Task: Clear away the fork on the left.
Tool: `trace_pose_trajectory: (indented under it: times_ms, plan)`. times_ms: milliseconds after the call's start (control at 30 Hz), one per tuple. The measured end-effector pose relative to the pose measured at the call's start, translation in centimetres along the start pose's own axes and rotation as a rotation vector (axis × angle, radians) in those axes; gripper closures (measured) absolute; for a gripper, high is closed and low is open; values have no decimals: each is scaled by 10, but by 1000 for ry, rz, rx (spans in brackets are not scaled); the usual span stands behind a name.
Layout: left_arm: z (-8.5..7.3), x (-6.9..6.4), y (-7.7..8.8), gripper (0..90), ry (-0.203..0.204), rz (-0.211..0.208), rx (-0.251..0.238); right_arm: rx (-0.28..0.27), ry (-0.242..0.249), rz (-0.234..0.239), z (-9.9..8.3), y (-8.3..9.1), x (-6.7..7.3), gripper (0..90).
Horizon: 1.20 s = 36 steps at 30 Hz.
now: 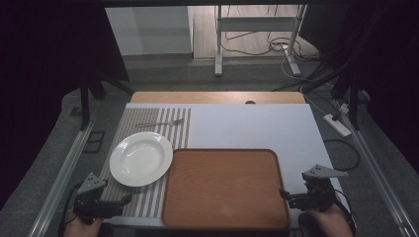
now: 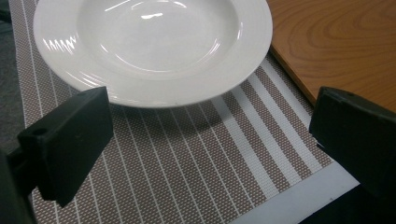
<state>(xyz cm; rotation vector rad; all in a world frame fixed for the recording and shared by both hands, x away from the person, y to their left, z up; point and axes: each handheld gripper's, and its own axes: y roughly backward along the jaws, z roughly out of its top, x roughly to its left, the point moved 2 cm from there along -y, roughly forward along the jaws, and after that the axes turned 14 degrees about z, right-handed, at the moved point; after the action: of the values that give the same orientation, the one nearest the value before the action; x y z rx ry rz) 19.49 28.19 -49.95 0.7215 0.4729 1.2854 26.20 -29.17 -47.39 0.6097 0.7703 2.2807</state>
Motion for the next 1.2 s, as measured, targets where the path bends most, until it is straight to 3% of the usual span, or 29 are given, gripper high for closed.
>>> trace_pose_trajectory:
  times_ms: [400,567,867,1100,1200]
  plan:
    - [1,-5,-1,16,-38,49,21,10,3,17,0,-2,0,9]
    - [0,-4,-1,16,-33,57,22,17,12,21,0,-2,1,9]
    - [0,-3,1,14,-25,21,3,26,18,28,0,-3,1,9]
    - [3,-2,0,8,-23,-48,-2,35,23,27,0,-4,2,9]
    - [6,-1,-1,10,-18,-52,-1,34,23,26,0,-4,2,9]
